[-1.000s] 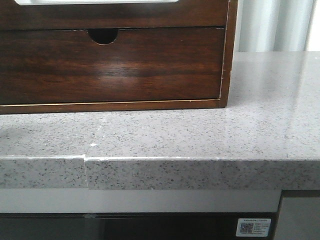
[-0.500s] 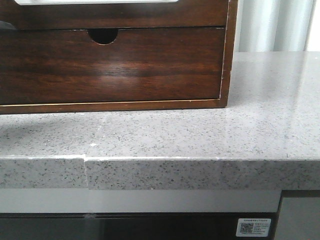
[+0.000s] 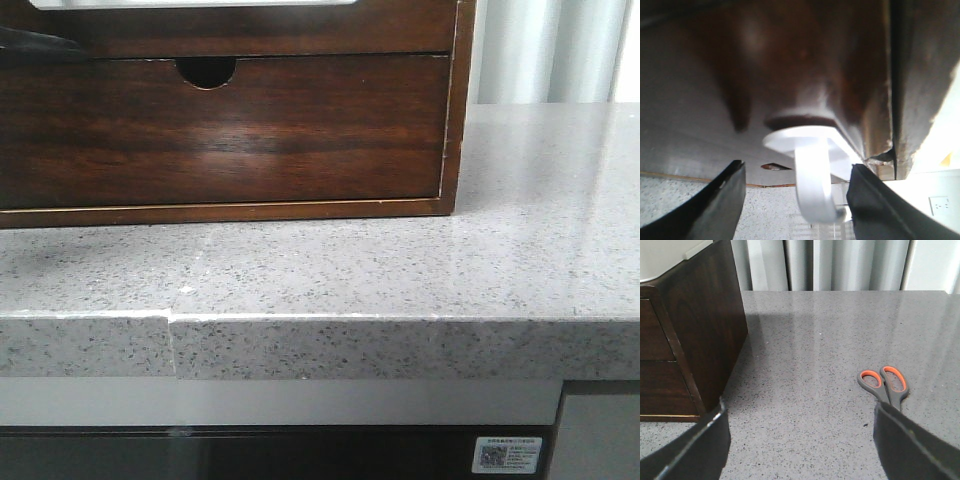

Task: Put scissors in drawer with both arms
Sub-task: 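Pull the drawer open toward the robot with the left gripper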

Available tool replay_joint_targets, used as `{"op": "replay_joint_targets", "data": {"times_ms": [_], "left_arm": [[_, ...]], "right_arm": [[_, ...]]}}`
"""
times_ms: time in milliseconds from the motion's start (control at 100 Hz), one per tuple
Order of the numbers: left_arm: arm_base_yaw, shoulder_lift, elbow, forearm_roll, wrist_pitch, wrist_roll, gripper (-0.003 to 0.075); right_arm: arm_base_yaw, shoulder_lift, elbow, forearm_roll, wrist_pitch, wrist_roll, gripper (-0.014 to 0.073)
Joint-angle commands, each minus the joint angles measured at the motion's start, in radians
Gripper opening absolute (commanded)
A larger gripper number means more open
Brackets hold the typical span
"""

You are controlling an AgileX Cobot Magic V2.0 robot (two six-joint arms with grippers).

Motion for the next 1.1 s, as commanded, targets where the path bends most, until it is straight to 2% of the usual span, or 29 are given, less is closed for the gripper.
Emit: {"op": "replay_joint_targets", "data": {"times_ms": [0,150,340,550,770,970,1090], "left_arm": [[-0.008,-0.003,-0.041,-0.089,0.061,0.004,0.0407],[-0.008,0.019,-0.044,-0.089,0.109,0.004,0.0382],[-0.008,0.036,-0.044,-0.089,0.132,0.008,0.0227],[-0.008,0.036,-0.044,-0.089,0.139,0.008,0.0111],[-0.008,0.036,-0.044,-0.089,0.167,0.008,0.0048],[-0.004,0.032,-0.044,-0.066,0.272,0.068,-0.0001],[0.037,0.008,-0.041,-0.013,0.332,0.068,-0.002]], "right_arm": [[-0.006,0.014,-0.036,-0.006,-0.084,0.0,0.0535],[-0.006,0.014,-0.036,-0.006,-0.084,0.0,0.0535],[-0.006,0.014,-0.036,-0.006,-0.084,0.0,0.0535],[-0.006,0.014,-0.036,-0.006,-0.084,0.0,0.0535],[-0.006,0.014,-0.036,-0.006,-0.086,0.0,0.0535],[-0.006,0.014,-0.036,-0.006,-0.086,0.0,0.0535],[-0.006,0.014,-0.036,-0.006,-0.084,0.0,0.0535]]}}
